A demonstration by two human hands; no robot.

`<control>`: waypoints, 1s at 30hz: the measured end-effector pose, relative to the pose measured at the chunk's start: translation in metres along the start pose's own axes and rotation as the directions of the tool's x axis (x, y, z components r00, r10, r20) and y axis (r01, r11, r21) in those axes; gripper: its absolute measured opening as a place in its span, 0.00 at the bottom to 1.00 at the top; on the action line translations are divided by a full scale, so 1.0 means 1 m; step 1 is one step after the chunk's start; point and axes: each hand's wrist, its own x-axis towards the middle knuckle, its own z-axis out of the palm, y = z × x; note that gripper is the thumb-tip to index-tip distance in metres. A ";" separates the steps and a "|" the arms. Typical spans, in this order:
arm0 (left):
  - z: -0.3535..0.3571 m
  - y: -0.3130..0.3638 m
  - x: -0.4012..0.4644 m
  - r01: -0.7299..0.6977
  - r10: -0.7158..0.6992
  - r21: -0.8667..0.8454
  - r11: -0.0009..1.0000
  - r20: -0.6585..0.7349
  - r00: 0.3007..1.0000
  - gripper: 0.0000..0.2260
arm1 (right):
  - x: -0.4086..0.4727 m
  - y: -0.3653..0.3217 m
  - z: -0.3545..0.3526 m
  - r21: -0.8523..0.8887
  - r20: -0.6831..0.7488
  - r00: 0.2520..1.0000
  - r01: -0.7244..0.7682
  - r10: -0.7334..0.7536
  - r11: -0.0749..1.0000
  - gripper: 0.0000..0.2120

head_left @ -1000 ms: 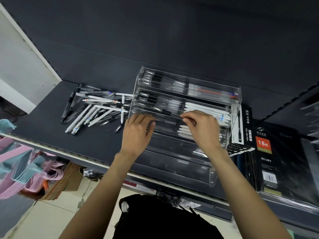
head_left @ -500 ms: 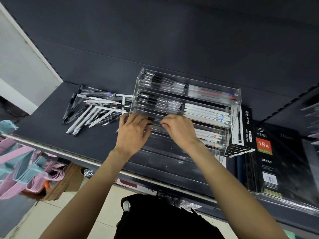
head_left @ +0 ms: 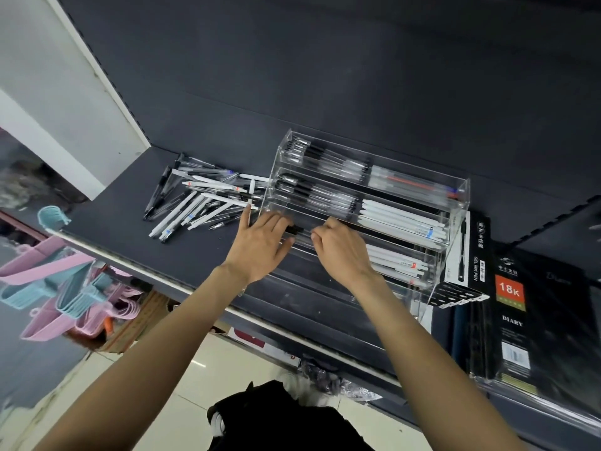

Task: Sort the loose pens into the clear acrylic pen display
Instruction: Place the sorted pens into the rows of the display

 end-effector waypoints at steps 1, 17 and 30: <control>-0.001 0.000 0.000 0.009 -0.009 0.014 1.000 0.017 1.000 0.23 | 0.001 0.000 0.000 0.007 0.007 1.000 0.001 -0.001 1.000 0.17; -0.056 -0.034 -0.080 -0.087 -0.113 -0.291 0.953 -0.607 0.787 0.08 | -0.031 -0.045 -0.021 0.257 -0.358 0.930 0.186 -0.086 0.948 0.11; -0.027 -0.293 -0.073 0.565 -0.553 -0.597 0.569 0.230 0.801 0.14 | 0.077 -0.217 0.080 0.233 -0.100 0.994 -0.008 0.033 0.973 0.12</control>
